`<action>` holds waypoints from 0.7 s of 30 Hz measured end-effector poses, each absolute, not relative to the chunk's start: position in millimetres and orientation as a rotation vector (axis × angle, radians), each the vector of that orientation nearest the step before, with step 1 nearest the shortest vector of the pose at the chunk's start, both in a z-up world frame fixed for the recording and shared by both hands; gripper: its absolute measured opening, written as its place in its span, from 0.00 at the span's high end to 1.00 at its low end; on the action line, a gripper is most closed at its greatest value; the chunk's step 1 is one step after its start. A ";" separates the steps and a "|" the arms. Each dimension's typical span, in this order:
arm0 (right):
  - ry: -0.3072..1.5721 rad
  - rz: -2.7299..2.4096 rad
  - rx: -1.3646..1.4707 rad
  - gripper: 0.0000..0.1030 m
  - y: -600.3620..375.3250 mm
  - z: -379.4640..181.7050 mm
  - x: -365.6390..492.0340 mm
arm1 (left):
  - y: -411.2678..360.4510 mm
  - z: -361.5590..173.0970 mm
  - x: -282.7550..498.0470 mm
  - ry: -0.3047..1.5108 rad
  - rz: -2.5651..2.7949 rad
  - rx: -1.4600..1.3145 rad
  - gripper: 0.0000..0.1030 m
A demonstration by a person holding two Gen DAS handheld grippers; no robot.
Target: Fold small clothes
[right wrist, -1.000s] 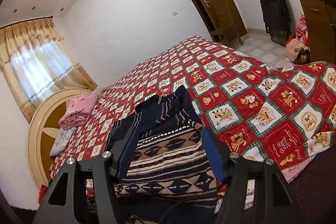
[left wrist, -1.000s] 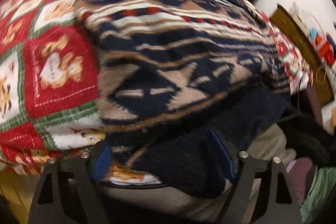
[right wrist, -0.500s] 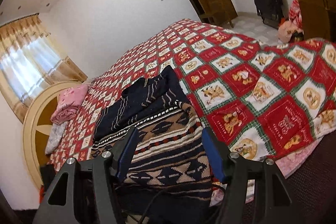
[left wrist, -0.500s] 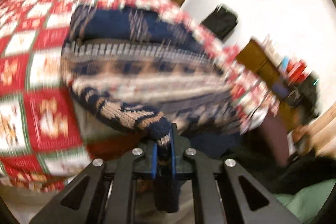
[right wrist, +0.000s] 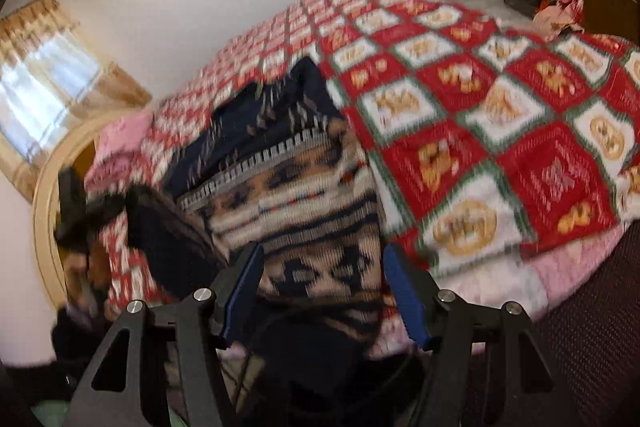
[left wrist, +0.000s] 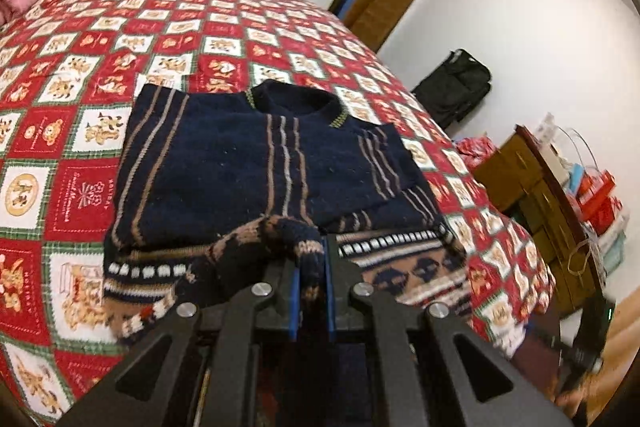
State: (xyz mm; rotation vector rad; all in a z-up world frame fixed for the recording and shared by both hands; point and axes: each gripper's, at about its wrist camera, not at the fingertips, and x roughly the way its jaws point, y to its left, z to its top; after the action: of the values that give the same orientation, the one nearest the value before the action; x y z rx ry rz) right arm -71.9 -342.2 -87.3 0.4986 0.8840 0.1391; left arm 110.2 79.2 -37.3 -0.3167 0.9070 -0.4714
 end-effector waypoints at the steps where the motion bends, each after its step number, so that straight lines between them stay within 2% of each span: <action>1: 0.905 0.139 0.483 0.38 -340.9 -91.5 -74.5 | 83.1 -36.7 113.5 0.908 -0.464 -0.328 0.90; 6: 0.901 0.103 0.492 0.38 -350.8 -99.1 -83.3 | 102.2 -13.8 137.9 0.865 -0.427 -0.418 0.90; 11: 0.932 0.215 0.554 0.38 -341.2 -109.8 -71.4 | 113.2 1.8 151.9 0.817 -0.351 -0.377 0.90; 21: 1.157 0.411 0.642 0.38 -273.6 -177.2 -39.7 | 109.5 -11.7 162.2 0.840 -0.323 -0.349 0.90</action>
State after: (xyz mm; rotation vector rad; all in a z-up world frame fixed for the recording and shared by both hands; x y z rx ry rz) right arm -39.7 -273.6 -177.2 0.6423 1.1573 0.4114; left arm 162.2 109.5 -11.7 -0.3488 0.8401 -0.3230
